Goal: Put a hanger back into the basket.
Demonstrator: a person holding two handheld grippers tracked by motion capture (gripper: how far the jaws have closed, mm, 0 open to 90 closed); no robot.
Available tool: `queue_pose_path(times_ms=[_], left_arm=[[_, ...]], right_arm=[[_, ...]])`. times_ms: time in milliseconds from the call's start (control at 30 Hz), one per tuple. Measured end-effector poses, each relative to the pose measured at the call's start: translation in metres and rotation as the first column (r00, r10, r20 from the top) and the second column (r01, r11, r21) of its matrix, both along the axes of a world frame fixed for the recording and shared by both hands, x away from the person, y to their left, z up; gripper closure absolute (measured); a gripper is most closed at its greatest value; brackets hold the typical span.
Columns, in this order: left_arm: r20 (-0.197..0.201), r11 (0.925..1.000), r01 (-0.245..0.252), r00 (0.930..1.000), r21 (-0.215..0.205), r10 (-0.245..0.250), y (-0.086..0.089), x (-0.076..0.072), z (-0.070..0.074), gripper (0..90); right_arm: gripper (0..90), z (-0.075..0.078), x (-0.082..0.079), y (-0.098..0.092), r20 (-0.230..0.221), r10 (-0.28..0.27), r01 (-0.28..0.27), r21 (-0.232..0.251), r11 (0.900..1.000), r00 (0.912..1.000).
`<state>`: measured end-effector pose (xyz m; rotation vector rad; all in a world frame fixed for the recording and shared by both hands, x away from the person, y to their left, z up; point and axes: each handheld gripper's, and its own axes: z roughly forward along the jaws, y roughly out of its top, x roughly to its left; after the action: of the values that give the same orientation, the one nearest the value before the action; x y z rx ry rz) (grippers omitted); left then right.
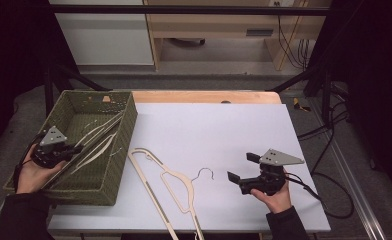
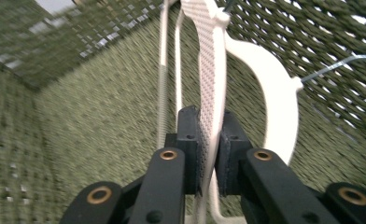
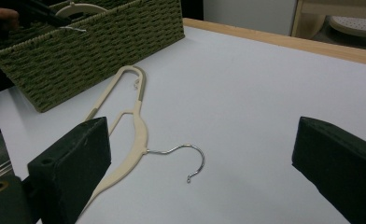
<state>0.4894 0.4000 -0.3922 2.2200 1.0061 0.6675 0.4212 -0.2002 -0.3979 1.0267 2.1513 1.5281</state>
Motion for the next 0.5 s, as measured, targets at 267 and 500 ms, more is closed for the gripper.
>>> queue_pose_path(times_ms=[267, 500], left_arm=[[-0.118, 0.9988, 0.048, 0.9919, 0.004, -0.047, -0.0067, 0.0024, -0.0099, 73.8], [-0.109, 0.998, 0.063, 0.9921, 0.001, -0.062, -0.0085, 0.0, -0.0042, 63.5]], right_arm=[[5.1, 0.0001, -0.0001, 0.0001, -0.001, 0.003, -0.003, 0.001, 1.0, 1.0], [5.2, 0.0, 0.0, -0.0001, 0.0, 0.006, -0.006, 0.0, 1.0, 1.0]])
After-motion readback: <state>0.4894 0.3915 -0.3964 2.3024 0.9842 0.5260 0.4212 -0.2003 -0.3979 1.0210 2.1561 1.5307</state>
